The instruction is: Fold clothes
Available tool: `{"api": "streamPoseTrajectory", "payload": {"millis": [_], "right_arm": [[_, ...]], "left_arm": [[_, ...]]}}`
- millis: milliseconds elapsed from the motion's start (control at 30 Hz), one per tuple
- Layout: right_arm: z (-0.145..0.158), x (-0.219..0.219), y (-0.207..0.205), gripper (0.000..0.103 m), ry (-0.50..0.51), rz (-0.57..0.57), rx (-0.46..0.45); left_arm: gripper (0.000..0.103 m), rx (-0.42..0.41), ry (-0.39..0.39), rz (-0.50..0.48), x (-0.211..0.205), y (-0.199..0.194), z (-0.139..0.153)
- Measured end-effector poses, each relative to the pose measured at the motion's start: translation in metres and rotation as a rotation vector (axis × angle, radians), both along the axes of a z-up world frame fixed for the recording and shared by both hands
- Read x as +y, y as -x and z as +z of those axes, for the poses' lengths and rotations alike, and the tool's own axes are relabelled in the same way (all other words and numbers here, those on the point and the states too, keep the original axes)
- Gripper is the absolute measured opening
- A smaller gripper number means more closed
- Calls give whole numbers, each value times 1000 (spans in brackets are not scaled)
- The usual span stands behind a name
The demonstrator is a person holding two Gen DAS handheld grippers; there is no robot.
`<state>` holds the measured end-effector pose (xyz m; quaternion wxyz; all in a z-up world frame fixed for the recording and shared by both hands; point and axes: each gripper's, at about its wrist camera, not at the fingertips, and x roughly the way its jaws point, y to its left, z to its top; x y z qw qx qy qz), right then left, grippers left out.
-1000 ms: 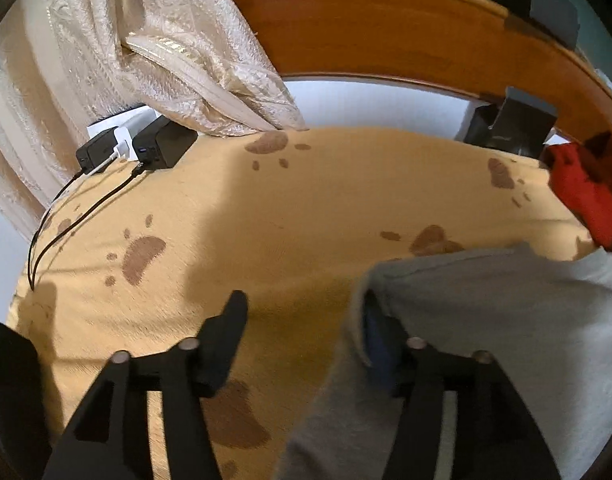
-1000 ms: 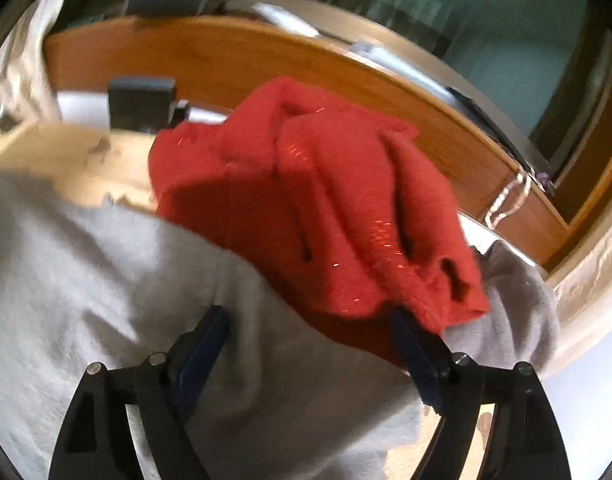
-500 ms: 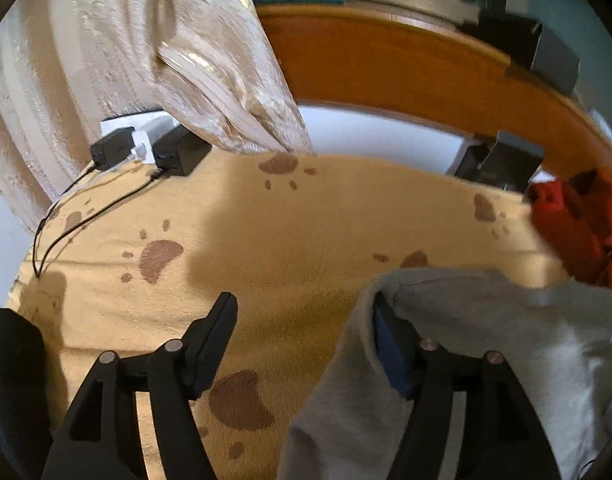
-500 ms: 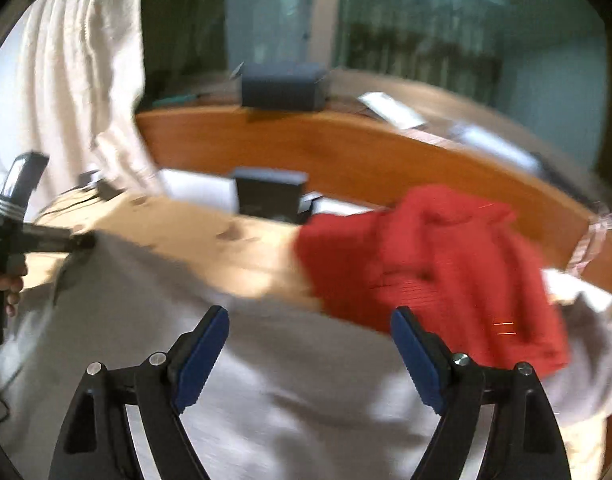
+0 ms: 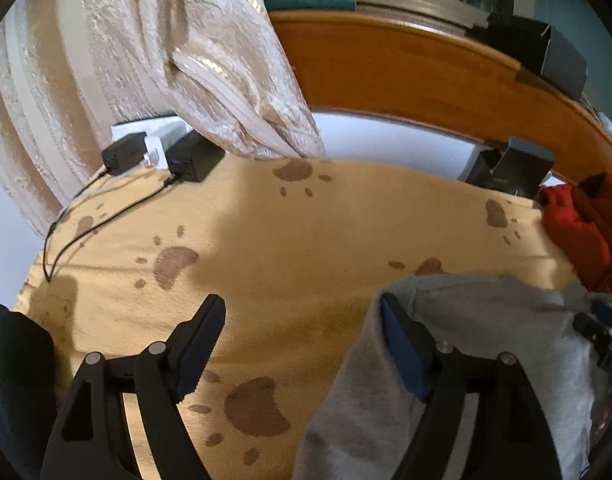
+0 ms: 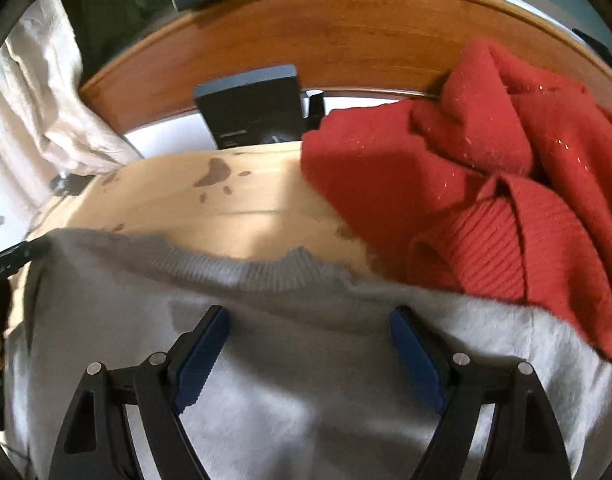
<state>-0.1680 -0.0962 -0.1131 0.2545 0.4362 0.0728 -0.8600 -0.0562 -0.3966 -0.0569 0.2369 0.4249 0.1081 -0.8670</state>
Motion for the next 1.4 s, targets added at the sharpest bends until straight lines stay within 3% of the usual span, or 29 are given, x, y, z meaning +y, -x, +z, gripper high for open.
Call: {"api": "streamPoseTrajectory", "payload": {"millis": [67,267,467,667,767,867,933,1000,1033,1167,1200,1267,1400], "right_arm": [[-2,-10,7,86,-43,-6,30],[-7,-35,25,102,-122,-15,34],[2,-26,19,102,-59,8,41],[36,-9,3,102,10,-11,106],[40,-7,7,102,9,-24,102],[37,-3,4,102,6,-37,76],[34,-2,-2,102,4,-26,71],[33,-2,-6,102,14,-13,66],[34,-2,-6,102,40,-9,53],[38,-1,-6,102,143,6,1],[38,-1,-6,102,169,9,-12],[37,-4,-5,102,201,13,-58],[25,-16,-2,102,134,8,-124]], "left_arm": [[82,-11,-7,-6,0,3,-4],[82,-121,23,-65,2,13,-26],[83,-36,-35,-19,-13,-8,-4],[84,31,-15,-12,-5,-12,22],[85,-33,52,-59,4,6,17],[85,-242,246,-186,16,29,-11],[84,-293,300,-221,15,28,-21],[85,-260,228,-204,4,25,-17],[86,-235,156,-182,-4,23,-14],[87,-48,-311,-47,-50,11,-10],[87,2,-397,-23,-57,7,-8],[87,65,-408,-3,-56,0,2],[87,128,-275,42,-36,-8,31]]}}
